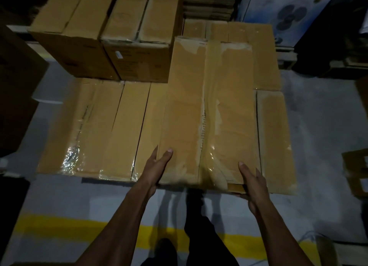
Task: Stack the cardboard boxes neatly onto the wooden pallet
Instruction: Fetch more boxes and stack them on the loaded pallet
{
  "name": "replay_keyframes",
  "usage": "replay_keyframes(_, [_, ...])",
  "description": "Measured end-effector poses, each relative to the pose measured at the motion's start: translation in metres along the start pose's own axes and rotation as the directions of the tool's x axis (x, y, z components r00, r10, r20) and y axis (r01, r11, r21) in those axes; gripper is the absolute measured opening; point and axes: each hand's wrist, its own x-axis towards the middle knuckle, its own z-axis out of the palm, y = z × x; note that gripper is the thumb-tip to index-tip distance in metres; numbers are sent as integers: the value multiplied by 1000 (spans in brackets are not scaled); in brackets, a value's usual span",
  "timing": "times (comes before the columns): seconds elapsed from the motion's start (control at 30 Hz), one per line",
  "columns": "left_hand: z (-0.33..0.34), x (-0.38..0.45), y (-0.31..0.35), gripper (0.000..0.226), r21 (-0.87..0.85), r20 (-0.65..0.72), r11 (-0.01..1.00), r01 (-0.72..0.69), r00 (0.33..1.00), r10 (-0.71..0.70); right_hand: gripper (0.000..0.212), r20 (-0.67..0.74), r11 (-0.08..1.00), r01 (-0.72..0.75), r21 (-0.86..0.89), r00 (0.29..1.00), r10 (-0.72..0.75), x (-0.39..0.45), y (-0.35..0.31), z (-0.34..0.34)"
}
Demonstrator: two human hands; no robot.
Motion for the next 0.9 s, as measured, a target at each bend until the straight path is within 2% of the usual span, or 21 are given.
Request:
replay_keyframes(0.07, [5,5,14,69,11,1,1000,-7,1000,7,55,5,998,66,12,998,-66,4,-13,4])
replay_keyframes(0.13, [11,13,31,64,3,-8,999,-38,999,38,53,17,996,88,23,996,-88,10,-30,10])
replay_keyframes(0.33, [37,54,91,47,-10,-8,994,-106,994,106,22,49,989,146,33,988,-147,52,-92,34])
replay_keyframes(0.6, [70,128,169,35,-7,-33,982,-188,982,188,37,50,973,232,9,971,-232,142,-169,74])
replay_keyframes(0.77, [88,181,209,27,9,-42,975,-221,974,221,26,64,963,268,30,961,-270,198,-216,102])
replay_keyframes(0.9, [101,224,241,27,32,-71,962,-271,960,272,44,45,952,303,47,951,-305,238,-248,125])
